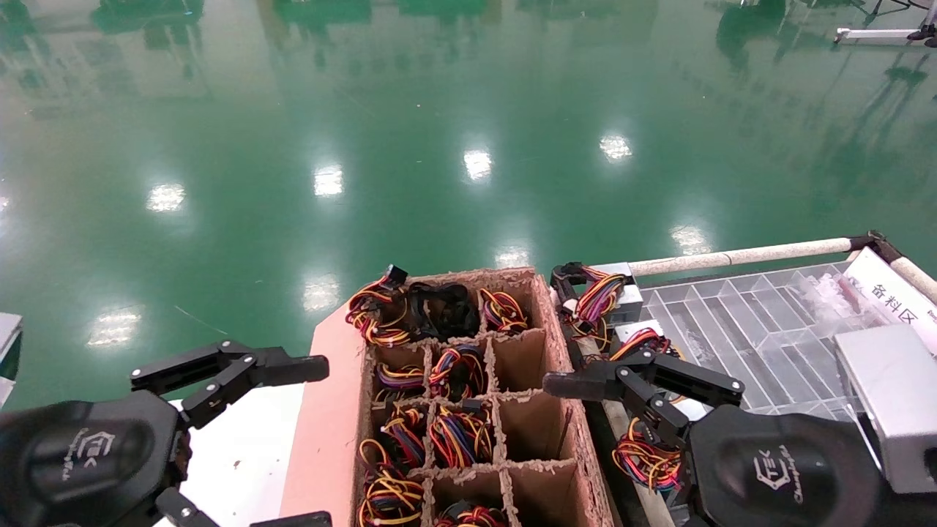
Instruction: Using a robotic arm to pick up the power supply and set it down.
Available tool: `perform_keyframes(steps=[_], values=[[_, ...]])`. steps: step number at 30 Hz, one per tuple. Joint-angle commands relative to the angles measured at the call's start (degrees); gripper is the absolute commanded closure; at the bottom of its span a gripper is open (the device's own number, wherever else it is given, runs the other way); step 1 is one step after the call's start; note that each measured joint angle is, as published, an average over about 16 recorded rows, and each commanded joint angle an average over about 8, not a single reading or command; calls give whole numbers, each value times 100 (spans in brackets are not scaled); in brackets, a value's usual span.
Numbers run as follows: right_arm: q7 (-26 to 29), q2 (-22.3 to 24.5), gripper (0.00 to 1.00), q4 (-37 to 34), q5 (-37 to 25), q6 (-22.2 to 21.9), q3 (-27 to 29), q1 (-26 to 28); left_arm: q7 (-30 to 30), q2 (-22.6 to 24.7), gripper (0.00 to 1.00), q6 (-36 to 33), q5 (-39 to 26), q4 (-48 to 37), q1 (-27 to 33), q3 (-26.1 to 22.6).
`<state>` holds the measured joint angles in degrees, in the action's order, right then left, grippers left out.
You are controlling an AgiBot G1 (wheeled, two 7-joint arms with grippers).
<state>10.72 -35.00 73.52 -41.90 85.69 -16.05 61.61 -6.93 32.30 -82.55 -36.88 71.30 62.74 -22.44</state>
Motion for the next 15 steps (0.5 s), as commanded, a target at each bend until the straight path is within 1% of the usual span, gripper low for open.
perform_keyframes(steps=[1, 15], values=[[0, 0, 0, 0, 0, 0, 0, 0, 0, 0, 100, 0, 0, 0, 0, 0], [0, 0, 0, 0, 0, 0, 0, 0, 0, 0, 100, 0, 0, 0, 0, 0]])
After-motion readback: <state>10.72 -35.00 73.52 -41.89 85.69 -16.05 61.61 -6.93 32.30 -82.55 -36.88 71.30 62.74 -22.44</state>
